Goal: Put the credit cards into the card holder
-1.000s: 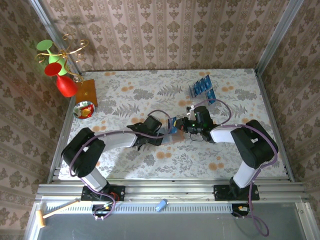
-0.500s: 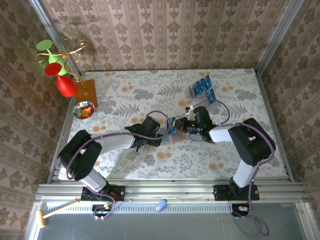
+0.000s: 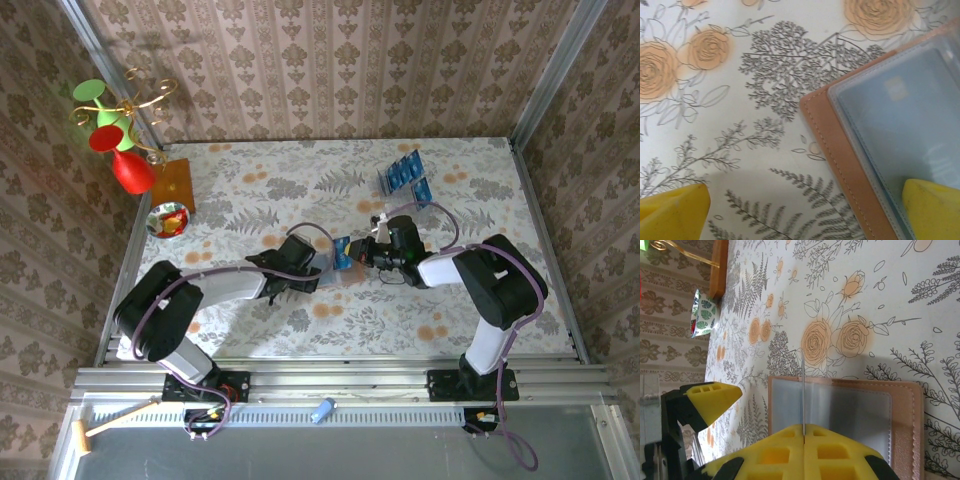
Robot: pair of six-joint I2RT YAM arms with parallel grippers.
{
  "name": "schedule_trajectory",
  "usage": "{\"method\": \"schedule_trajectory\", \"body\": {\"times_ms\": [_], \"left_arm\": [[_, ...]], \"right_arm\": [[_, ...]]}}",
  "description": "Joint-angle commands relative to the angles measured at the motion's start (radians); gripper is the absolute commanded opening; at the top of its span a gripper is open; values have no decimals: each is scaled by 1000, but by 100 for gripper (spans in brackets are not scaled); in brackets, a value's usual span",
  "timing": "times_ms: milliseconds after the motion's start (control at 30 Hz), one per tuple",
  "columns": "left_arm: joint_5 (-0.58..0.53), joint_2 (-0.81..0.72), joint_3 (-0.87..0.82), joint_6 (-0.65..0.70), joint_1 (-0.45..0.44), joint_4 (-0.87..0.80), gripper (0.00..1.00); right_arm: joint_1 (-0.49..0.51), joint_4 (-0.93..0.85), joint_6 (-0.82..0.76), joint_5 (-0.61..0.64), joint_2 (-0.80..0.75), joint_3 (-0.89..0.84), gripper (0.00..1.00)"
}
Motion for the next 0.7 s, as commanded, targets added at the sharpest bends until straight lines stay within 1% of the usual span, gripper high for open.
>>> {"method": "schedule_trajectory", "body": {"times_ms": [0, 133, 400, 667], "left_arm": [[-17, 4, -6, 60, 31, -25, 100], [2, 7, 7, 91, 58, -33, 100], [25, -18, -11, 63, 51, -30, 100], [19, -34, -33, 45, 41, -31, 100]], "right_arm": [[0, 51, 19, -14, 2, -16, 0], [9, 60, 28, -6, 7, -8, 0], [35, 74, 31, 5, 42, 34, 0], [40, 145, 31, -7, 97, 63, 0]]}}
